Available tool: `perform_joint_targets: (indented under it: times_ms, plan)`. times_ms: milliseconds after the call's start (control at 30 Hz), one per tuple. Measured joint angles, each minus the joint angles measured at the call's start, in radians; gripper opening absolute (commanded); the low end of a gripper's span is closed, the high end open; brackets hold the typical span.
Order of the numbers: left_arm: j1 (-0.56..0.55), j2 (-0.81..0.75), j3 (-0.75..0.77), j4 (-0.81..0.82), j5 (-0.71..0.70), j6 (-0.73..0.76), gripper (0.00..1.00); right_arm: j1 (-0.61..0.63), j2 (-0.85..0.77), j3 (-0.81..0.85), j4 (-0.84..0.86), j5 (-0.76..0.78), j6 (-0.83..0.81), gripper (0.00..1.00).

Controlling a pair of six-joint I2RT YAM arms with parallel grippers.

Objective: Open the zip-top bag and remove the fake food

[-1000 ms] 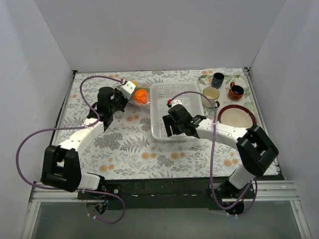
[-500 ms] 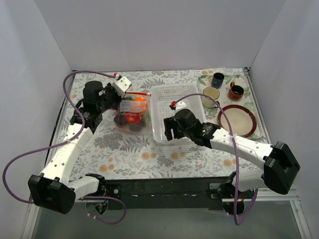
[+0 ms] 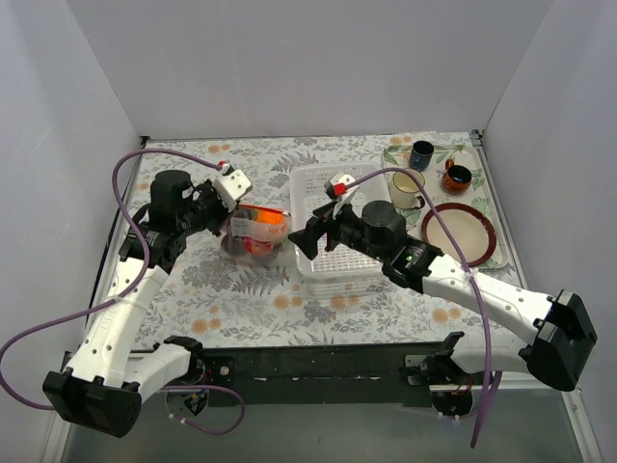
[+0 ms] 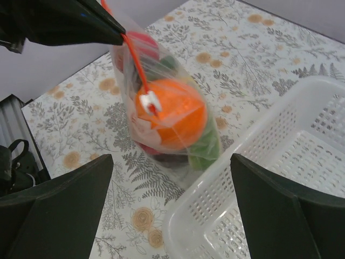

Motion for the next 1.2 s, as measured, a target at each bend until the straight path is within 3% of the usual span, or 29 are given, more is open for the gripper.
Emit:
perform_joint_targets:
  times_ms: [500, 1000, 1100, 1133, 1167, 1200]
  plan:
    - [0.000, 0.000, -0.007, -0.065, 0.043, -0.003, 0.00, 0.043, 0.066, -0.006, 0.144, -0.058, -0.097, 0.90]
    - [0.000, -0.007, 0.001, -0.114, 0.058, 0.015, 0.00, 0.043, 0.171, 0.016, 0.151, -0.097, -0.109, 0.31]
    - [0.000, -0.008, 0.001, -0.125, 0.061, 0.024, 0.00, 0.043, 0.171, 0.027, 0.150, -0.109, -0.112, 0.14]
    - [0.000, -0.008, 0.001, -0.127, 0.061, 0.026, 0.05, 0.043, 0.171, 0.031, 0.148, -0.112, -0.113, 0.03]
    - [0.000, -0.008, 0.001, -0.127, 0.062, 0.027, 0.45, 0.043, 0.171, 0.036, 0.145, -0.116, -0.113, 0.01]
    - [0.000, -0.008, 0.001, -0.128, 0.063, 0.029, 0.68, 0.043, 0.171, 0.043, 0.139, -0.119, -0.112, 0.01]
